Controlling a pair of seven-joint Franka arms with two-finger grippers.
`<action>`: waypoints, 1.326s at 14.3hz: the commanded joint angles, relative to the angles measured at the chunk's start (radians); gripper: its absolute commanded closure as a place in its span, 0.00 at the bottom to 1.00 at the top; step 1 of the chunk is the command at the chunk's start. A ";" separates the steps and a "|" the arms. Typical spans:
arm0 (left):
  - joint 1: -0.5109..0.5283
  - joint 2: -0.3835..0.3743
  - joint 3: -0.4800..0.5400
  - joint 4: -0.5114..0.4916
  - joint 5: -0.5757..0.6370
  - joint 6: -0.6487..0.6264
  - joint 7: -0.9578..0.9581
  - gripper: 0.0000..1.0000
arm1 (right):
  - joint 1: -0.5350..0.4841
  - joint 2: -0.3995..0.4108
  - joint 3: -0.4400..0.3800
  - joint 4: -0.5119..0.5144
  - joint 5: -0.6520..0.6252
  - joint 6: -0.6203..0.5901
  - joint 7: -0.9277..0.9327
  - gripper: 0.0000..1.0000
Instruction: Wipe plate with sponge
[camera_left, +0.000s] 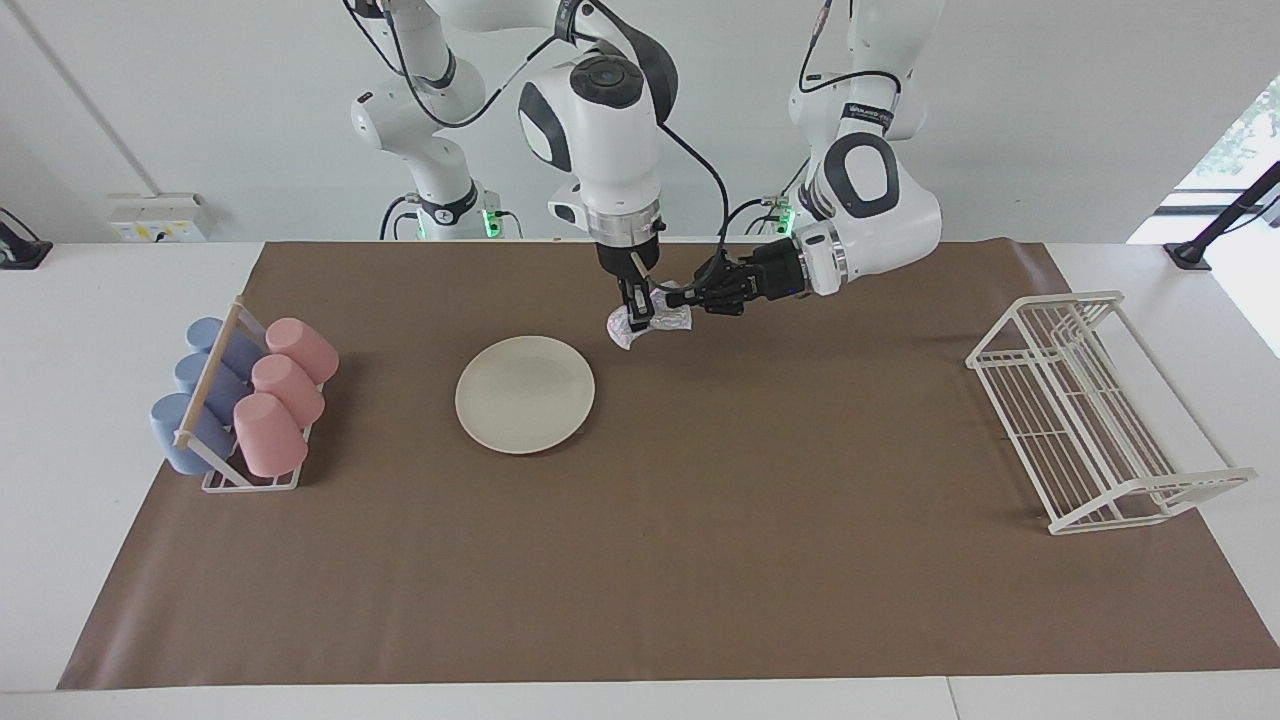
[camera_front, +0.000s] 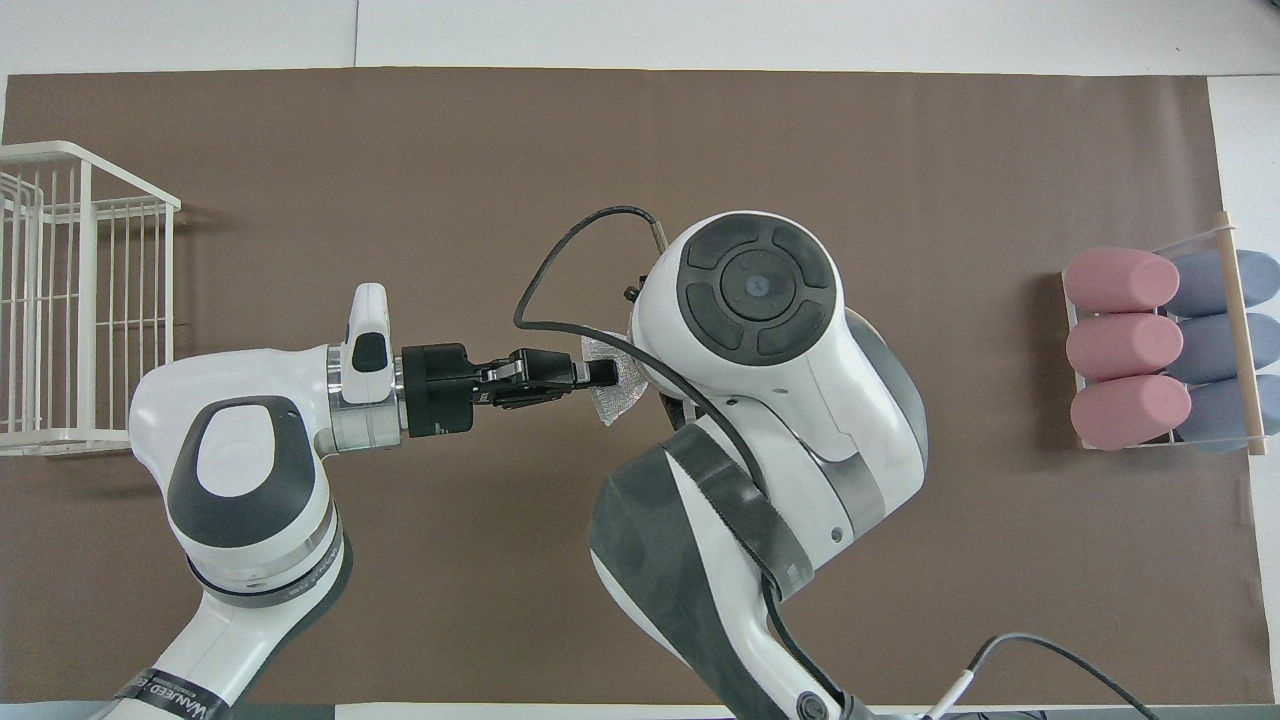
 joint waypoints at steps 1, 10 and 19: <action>-0.016 0.006 0.007 0.002 -0.019 0.019 0.001 1.00 | -0.050 -0.018 0.005 0.006 -0.019 -0.015 -0.066 0.00; 0.059 -0.008 0.016 0.057 0.268 0.014 -0.259 1.00 | -0.210 -0.242 0.004 -0.155 -0.019 -0.128 -0.852 0.00; 0.095 -0.008 0.016 0.212 1.051 -0.139 -0.675 1.00 | -0.537 -0.276 0.004 -0.149 -0.019 -0.271 -1.695 0.00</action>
